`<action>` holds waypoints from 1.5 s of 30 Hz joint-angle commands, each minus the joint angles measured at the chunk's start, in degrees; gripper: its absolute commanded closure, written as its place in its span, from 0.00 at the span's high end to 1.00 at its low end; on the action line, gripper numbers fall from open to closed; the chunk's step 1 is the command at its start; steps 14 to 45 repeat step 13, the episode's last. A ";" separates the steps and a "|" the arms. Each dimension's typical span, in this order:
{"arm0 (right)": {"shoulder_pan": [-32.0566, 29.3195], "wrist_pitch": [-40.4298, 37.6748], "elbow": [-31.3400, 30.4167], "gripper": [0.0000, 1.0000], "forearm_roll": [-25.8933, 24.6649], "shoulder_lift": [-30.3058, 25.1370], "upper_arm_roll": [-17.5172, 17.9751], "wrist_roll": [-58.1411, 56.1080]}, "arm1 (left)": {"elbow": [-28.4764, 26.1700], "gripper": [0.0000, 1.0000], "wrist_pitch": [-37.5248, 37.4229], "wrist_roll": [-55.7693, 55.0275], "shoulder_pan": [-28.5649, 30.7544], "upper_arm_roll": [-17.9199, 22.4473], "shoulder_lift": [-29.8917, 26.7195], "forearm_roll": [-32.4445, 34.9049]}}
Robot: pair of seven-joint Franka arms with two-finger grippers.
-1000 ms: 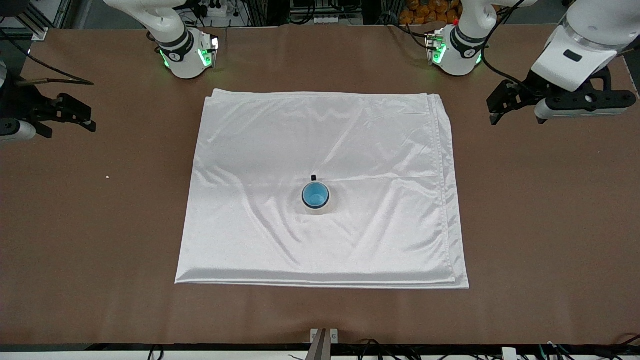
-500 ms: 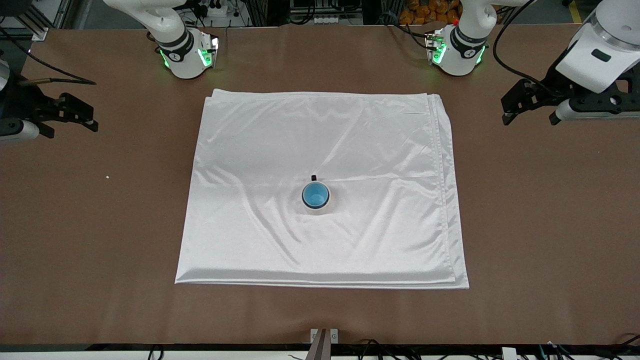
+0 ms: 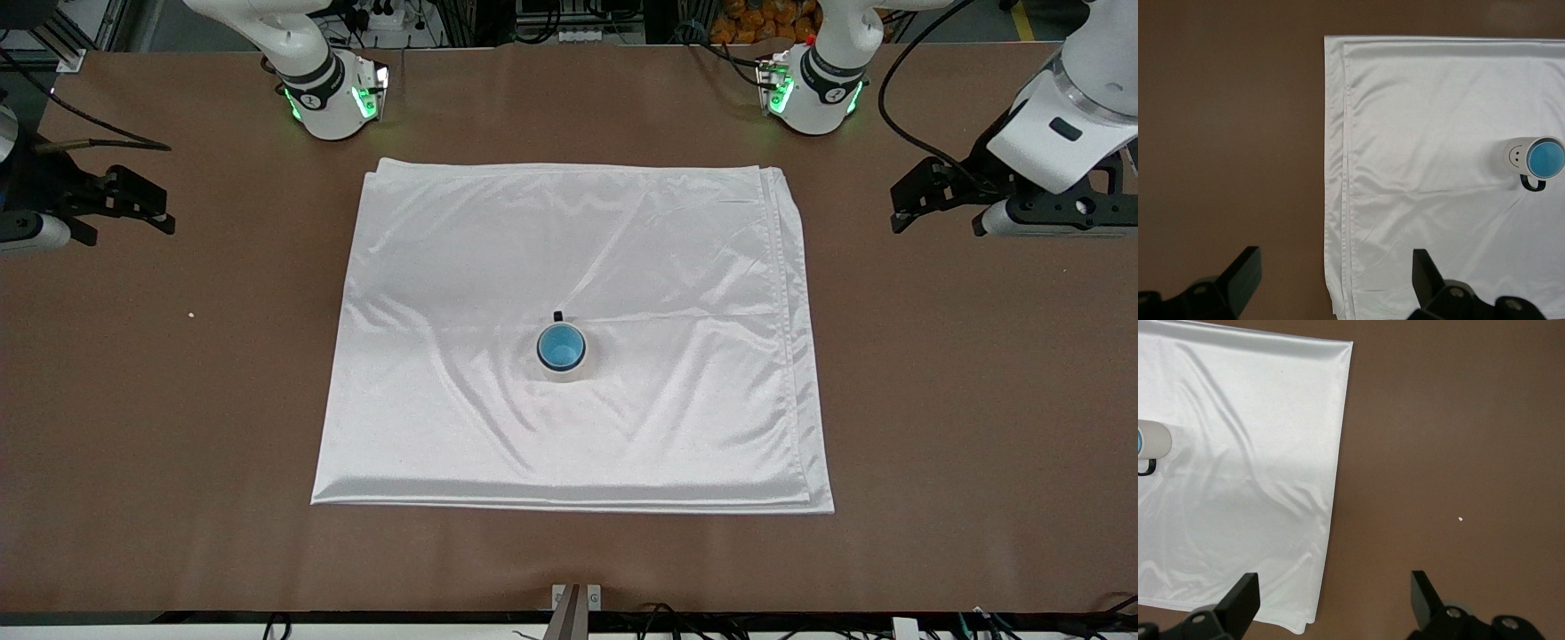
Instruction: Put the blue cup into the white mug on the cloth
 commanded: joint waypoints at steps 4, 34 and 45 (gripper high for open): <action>0.56 -0.23 -0.24 1.00 0.70 -0.21 -0.56 -0.02 | 1.42 1.00 -1.15 1.19 0.83 -0.75 1.37 -1.04; 0.56 -0.23 -0.24 1.00 0.70 -0.21 -0.56 -0.02 | 1.60 1.00 -1.06 1.11 0.83 -1.37 1.81 -0.60; 0.56 -0.23 -0.24 1.00 0.70 -0.21 -0.56 -0.02 | 1.60 1.00 -1.06 1.11 0.83 -1.37 1.81 -0.60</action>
